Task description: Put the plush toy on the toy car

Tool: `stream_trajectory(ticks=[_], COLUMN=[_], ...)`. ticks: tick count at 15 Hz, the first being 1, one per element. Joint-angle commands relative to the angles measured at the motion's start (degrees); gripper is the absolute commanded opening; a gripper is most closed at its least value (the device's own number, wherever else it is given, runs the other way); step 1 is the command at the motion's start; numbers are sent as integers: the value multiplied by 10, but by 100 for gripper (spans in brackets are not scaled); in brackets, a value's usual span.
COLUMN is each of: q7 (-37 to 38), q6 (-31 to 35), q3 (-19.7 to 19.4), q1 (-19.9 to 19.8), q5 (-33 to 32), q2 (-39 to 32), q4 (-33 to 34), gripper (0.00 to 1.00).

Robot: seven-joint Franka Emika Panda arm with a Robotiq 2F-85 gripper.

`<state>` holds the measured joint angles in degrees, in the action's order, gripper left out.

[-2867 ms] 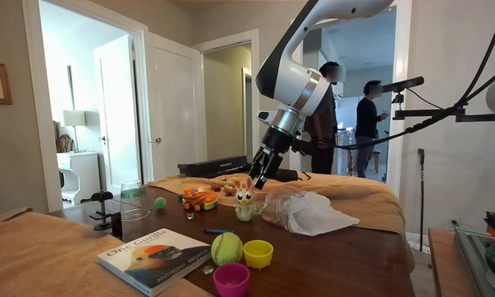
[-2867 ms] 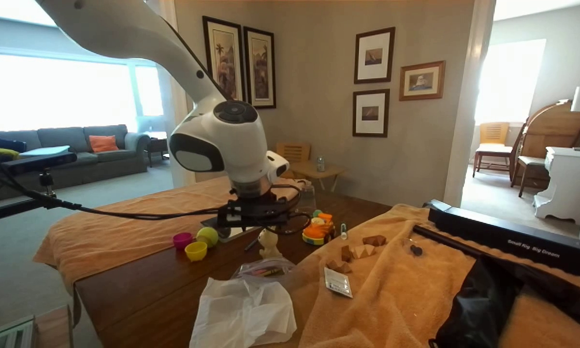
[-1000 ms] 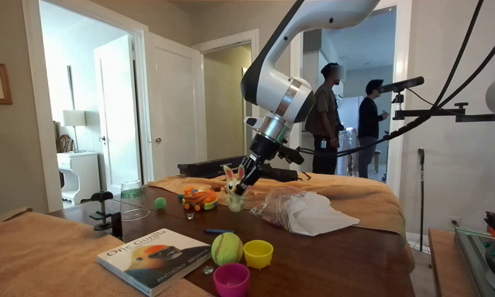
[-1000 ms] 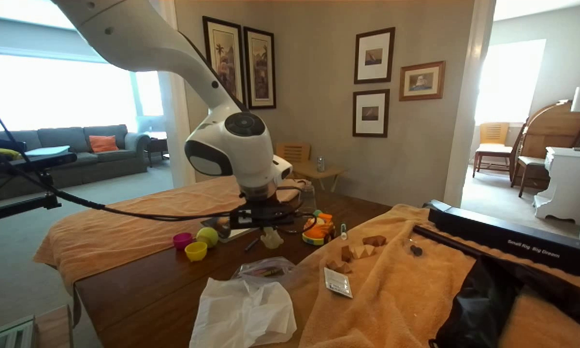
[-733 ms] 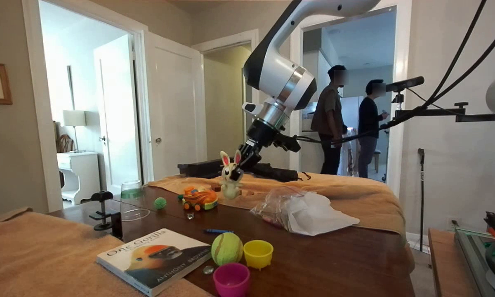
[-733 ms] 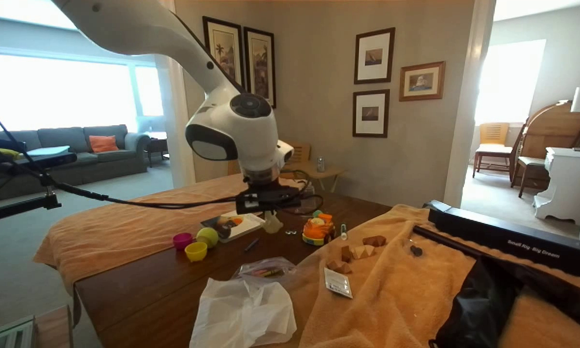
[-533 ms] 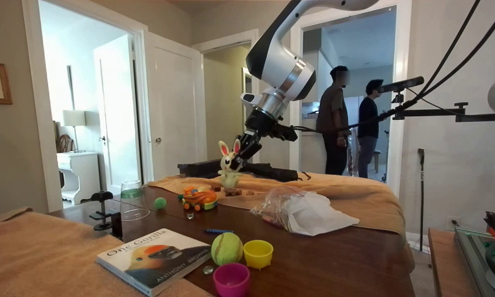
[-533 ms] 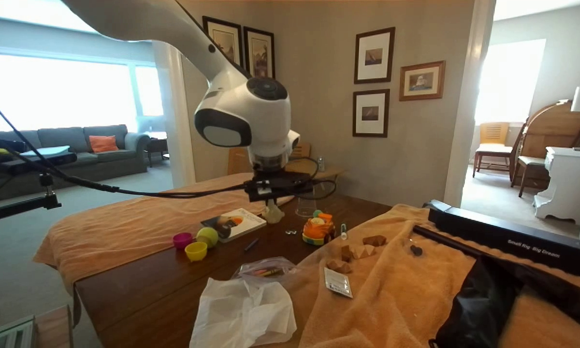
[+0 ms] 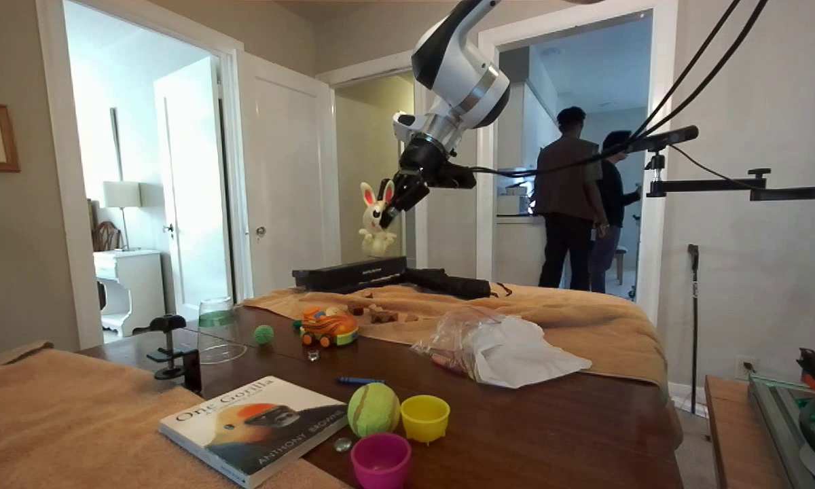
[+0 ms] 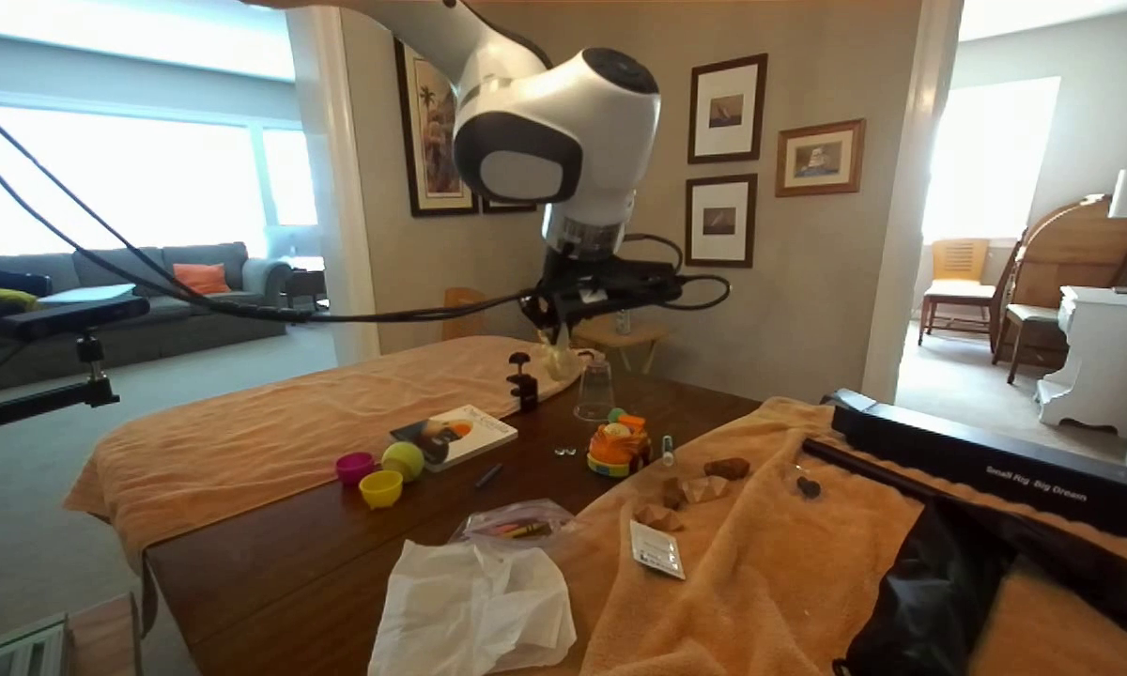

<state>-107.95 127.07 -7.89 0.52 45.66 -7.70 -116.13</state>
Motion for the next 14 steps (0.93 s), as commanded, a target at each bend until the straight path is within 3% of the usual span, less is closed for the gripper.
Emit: stream_trajectory(ticks=[1,4,5,11,12,14], q7=[9,28,5,10,11,3], q6=[-73,-150,-96,-128,-128,-205], q3=[19,27,32,39,39,44], q1=[-39,-63,-59,-72,-72,-84], q5=[-43,-41,-32,-33,-33,-51], q2=[-58,-104,-59,-97,-97,-130], q4=[113,190,119,168,168,221], gripper=[4,4,15,15,4,4])
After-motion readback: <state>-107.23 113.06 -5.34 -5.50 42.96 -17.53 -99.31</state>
